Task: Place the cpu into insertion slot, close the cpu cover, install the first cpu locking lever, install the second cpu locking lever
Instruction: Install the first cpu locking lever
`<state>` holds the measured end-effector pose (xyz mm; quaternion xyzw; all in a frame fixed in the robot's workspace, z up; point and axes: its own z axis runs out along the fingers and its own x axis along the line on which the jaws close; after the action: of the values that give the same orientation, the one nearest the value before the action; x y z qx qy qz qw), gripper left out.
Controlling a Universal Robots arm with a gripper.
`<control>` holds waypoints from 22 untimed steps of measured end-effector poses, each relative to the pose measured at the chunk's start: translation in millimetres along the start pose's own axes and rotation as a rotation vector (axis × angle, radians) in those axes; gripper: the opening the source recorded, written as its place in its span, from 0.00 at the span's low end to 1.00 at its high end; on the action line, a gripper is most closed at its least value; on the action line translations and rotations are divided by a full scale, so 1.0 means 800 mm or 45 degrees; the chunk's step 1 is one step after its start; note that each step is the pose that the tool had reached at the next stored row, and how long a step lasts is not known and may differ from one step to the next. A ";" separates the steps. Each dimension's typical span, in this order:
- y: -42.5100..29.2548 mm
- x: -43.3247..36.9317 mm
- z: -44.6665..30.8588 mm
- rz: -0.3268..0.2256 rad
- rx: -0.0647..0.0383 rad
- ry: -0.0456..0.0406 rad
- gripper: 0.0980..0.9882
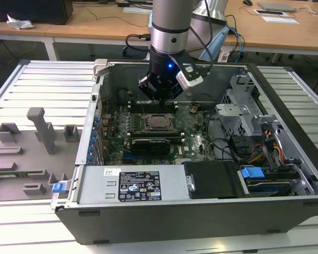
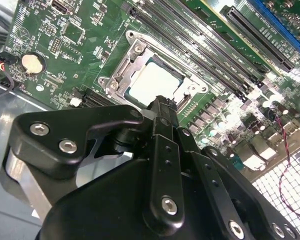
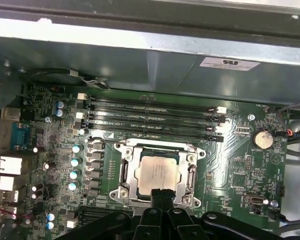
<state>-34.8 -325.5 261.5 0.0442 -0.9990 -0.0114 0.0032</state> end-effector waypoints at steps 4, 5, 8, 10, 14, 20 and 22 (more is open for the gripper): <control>0.0015 0.014 0.0001 0.000 0.000 0.000 0.01; 0.0020 0.018 0.0001 0.000 0.000 0.000 0.01; 0.0030 0.026 0.0001 0.000 0.000 -0.001 0.01; 0.0035 0.030 0.0002 0.000 0.000 -0.001 0.01; 0.0059 0.048 0.0004 0.000 0.000 -0.003 0.01; 0.0087 0.075 0.0011 0.000 -0.007 -0.018 0.01; 0.0094 0.082 0.0012 -0.001 -0.027 -0.034 0.01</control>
<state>-100.4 -323.8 261.1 0.0443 -0.9987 -0.0227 -0.0096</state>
